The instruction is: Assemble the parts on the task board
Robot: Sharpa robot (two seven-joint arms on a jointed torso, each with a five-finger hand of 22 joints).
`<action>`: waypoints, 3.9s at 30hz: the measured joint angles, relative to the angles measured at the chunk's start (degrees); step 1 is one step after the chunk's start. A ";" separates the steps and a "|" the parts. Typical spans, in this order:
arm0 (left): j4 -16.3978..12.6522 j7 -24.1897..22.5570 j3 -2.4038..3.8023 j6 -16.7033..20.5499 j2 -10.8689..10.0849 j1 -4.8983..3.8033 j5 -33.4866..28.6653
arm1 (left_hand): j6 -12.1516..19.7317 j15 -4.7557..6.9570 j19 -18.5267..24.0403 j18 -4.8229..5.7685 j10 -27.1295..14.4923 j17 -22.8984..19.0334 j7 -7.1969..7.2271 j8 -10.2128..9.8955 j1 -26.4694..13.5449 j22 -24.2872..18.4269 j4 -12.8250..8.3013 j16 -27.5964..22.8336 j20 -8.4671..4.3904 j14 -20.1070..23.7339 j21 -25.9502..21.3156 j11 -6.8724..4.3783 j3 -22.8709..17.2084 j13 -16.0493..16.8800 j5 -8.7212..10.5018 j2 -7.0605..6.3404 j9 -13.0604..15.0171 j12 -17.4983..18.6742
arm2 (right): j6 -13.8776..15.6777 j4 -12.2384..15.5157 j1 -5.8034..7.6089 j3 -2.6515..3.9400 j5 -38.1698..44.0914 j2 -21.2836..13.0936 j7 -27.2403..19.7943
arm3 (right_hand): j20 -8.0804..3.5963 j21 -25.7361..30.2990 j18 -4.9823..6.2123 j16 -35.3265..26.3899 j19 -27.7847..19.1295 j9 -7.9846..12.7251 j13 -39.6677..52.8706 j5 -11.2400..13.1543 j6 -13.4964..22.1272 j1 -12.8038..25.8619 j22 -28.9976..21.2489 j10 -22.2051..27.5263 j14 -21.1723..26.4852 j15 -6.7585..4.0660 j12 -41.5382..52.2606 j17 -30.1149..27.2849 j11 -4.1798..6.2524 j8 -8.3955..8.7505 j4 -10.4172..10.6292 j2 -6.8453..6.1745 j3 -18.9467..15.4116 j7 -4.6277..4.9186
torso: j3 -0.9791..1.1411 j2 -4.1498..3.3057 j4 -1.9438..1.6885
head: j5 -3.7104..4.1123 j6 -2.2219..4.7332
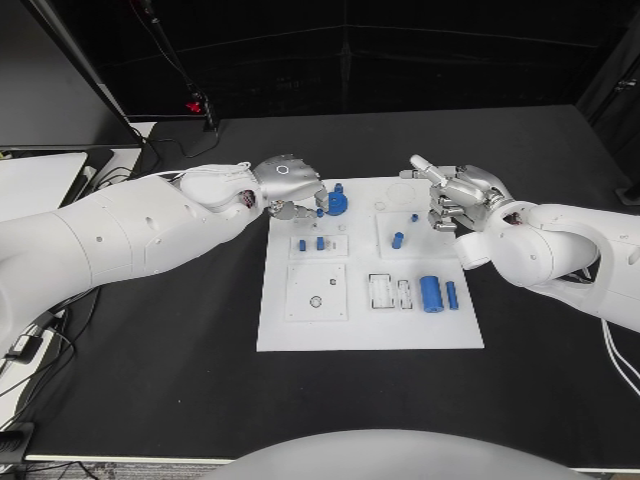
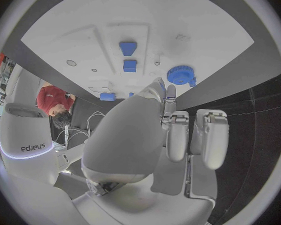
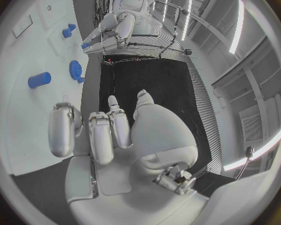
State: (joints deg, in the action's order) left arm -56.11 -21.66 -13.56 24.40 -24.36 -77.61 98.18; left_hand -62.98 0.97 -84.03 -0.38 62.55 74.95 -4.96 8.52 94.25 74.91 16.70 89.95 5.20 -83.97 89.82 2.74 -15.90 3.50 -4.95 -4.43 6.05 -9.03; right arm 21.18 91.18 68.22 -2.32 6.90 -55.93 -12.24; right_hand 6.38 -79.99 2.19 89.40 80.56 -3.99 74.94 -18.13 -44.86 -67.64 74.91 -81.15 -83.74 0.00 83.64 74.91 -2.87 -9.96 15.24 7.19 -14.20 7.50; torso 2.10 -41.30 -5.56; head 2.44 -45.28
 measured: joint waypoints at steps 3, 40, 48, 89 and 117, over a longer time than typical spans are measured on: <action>-0.59 0.39 -0.01 -0.38 -0.72 -0.01 0.01 | 0.00 0.00 0.00 0.00 0.00 0.00 0.00 -0.10 -0.16 0.00 0.00 0.00 0.00 0.00 0.00 0.00 0.00 0.00 0.00 0.03 0.00 0.00 | 0.00 0.00 0.00 0.00 0.00 -0.03 0.04 | 0.00 0.35 0.00 0.00 -0.01 0.00 0.00 0.00 0.00 0.00 0.00 0.00 0.00 0.00 0.00 0.00 0.00 0.00 0.00 0.00 0.00 0.00 | -0.01 0.00 -0.02 | -0.12 -0.01; 2.69 1.49 -0.03 -6.67 1.33 0.76 0.04 | -0.08 0.00 0.00 0.00 -0.01 -0.02 -0.12 -0.39 -0.66 0.00 -0.25 0.00 0.00 0.00 0.00 0.00 -0.23 -0.01 0.11 -0.24 0.31 0.56 | -0.02 0.17 -0.52 0.00 -0.01 -0.16 0.00 | 0.18 0.83 0.57 0.00 -0.63 -0.01 0.00 0.00 0.00 0.00 0.00 0.20 0.00 0.00 0.00 0.00 0.20 0.00 -0.16 0.00 -0.16 0.00 | -0.05 -0.02 0.15 | -0.27 -0.90; 3.00 1.30 -0.03 -6.99 1.53 0.81 0.05 | 0.01 0.00 0.00 0.00 0.20 -0.02 -0.21 -0.42 -0.66 0.00 -0.25 0.00 0.00 0.00 0.00 0.20 -0.22 -0.01 0.12 -0.25 0.30 0.55 | -0.01 0.15 -0.53 0.00 -0.01 -0.16 -0.05 | 0.18 0.83 0.53 0.01 -0.63 -0.01 0.00 0.00 0.00 0.00 0.00 0.20 0.00 0.00 0.01 0.00 0.20 0.00 -0.16 0.00 -0.16 0.00 | -0.06 -0.01 0.15 | -0.13 -1.01; 4.96 1.07 0.17 -8.50 3.16 0.99 -0.09 | 0.03 -0.41 0.00 0.00 0.19 -0.04 -0.61 -1.10 -0.76 0.00 -0.08 0.00 0.00 0.01 0.00 0.20 -0.71 -0.01 0.68 -0.44 0.31 1.44 | -0.02 0.20 -0.56 0.00 -0.01 0.01 -0.16 | 0.18 0.83 0.48 0.01 -0.63 -0.02 0.00 0.00 0.00 0.00 0.00 0.19 0.00 0.00 0.01 0.03 0.20 0.00 -0.16 0.00 -0.16 0.00 | -0.04 0.01 0.16 | 0.16 -1.30; 5.20 -0.22 0.20 -9.67 3.50 1.03 -0.19 | -0.11 -0.57 0.00 0.00 0.27 -0.04 -0.72 -1.04 -1.28 0.00 -0.24 0.00 0.00 -0.15 0.00 0.54 -0.85 -0.01 0.77 -0.70 0.31 2.26 | 0.02 0.22 -0.56 0.00 -0.01 -0.12 -0.08 | -0.03 0.83 0.47 0.01 -0.83 -0.02 0.00 0.00 0.00 0.00 0.00 0.19 0.00 0.00 0.01 0.01 0.20 0.00 -0.16 0.00 -0.16 0.00 | -0.03 -0.01 0.15 | 0.51 -1.59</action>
State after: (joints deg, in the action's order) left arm -50.91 -21.88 -13.35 14.73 -20.86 -76.59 97.99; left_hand -63.10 0.40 -84.03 -0.38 62.82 74.91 -5.68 7.48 92.96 74.91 16.46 89.95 5.21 -84.12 89.82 3.29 -16.75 3.49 -4.18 -5.13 6.36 -6.77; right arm 21.20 91.40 67.66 -2.32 6.88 -56.06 -12.32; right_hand 6.35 -79.16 2.66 89.41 79.73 -4.01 74.94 -18.13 -44.87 -67.64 74.90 -80.96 -83.74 0.00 83.64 74.92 -2.67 -9.96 15.09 7.19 -14.36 7.50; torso 2.07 -41.30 -5.42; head 2.94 -46.87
